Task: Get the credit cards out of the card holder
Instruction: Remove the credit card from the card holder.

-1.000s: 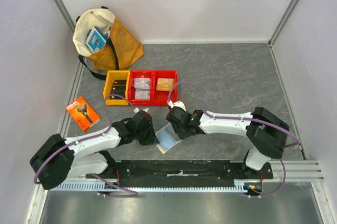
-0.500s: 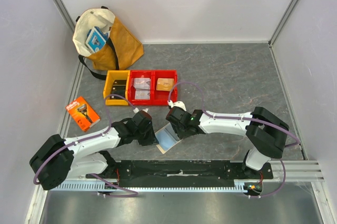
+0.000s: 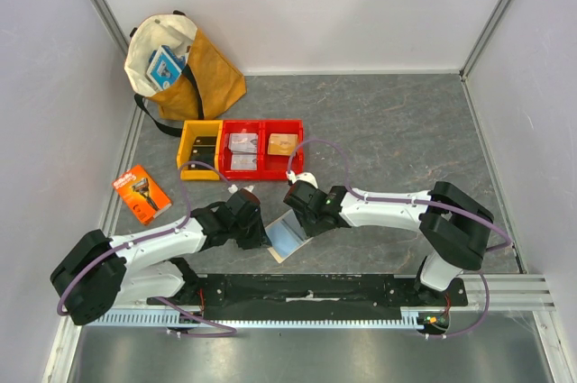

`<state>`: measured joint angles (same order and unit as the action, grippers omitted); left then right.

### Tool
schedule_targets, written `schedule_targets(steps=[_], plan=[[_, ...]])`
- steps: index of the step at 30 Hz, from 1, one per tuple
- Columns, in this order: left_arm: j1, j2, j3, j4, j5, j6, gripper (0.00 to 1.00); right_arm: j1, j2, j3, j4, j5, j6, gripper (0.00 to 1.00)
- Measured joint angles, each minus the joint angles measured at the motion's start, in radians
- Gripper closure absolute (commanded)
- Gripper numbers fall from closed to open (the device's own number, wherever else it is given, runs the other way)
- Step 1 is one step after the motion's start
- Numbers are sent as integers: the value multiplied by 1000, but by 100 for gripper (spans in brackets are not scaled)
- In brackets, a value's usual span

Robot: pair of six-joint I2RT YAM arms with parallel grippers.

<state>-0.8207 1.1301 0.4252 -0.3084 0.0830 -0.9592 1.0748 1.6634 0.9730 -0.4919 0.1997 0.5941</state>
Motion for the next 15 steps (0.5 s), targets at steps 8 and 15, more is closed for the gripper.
schedule_targets(steps=[8, 15], plan=[[-2, 0, 0, 0, -2, 0, 87, -4, -3, 0, 1, 0, -8, 62], [-3, 0, 0, 0, -2, 0, 87, -3, -5, 0, -3, 0, -17, 63]])
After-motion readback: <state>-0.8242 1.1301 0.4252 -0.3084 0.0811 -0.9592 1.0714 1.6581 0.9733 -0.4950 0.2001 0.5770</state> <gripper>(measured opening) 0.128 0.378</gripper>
